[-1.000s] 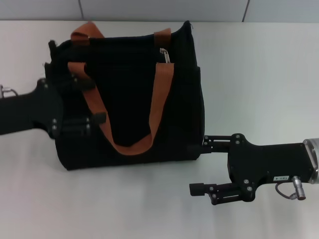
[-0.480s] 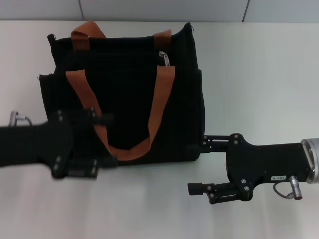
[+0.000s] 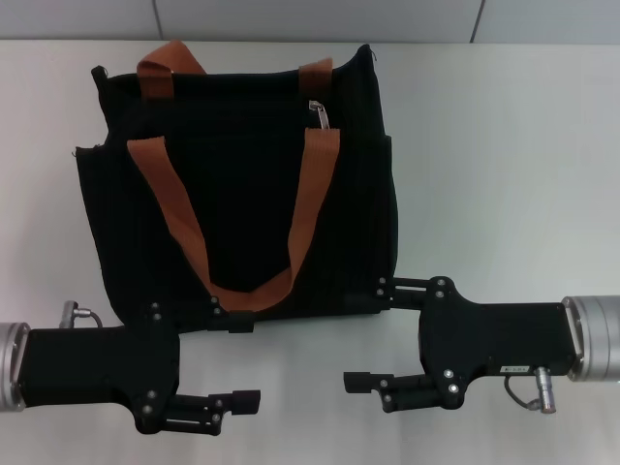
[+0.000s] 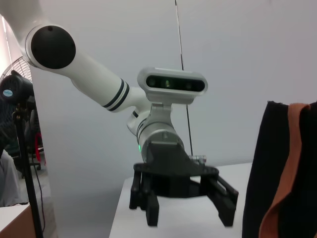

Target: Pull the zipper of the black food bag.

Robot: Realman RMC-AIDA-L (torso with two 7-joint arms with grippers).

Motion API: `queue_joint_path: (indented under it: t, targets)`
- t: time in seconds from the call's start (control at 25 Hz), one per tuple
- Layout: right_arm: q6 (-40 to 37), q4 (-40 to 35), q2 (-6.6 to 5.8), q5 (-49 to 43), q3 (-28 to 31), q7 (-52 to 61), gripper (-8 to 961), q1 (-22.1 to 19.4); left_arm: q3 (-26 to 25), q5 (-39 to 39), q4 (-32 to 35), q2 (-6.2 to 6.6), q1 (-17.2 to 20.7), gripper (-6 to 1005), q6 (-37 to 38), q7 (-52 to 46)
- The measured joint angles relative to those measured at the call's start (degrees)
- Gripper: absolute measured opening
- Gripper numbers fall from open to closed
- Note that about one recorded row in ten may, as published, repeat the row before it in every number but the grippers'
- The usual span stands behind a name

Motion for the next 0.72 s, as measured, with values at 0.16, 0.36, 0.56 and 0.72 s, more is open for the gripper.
queue_joint_path:
  t: [0.16, 0.36, 0.56, 0.72]
  targets:
    - [0.5, 1.2, 0.02, 0.3, 0.0, -1.5, 761, 0.2, 0.0, 0.3, -0.3, -0.19, 0.3, 812, -1.1, -0.1]
    - [0.6, 1.4, 0.02, 0.3, 0.0, -1.7, 761, 0.2, -0.1, 0.1, -0.6, 0.04, 0.2, 813, -0.7, -0.3]
    - [0.7, 1.5, 0.02, 0.6, 0.0, -1.8, 761, 0.1, -0.1, 0.2, -0.6, 0.08, 0.0, 812, -0.7, -0.3]
    - [1.1, 1.6, 0.10, 0.8, 0.0, -1.9, 761, 0.1, -0.1, 0.2, -0.6, 0.17, 0.0, 812, -0.8, -0.3]
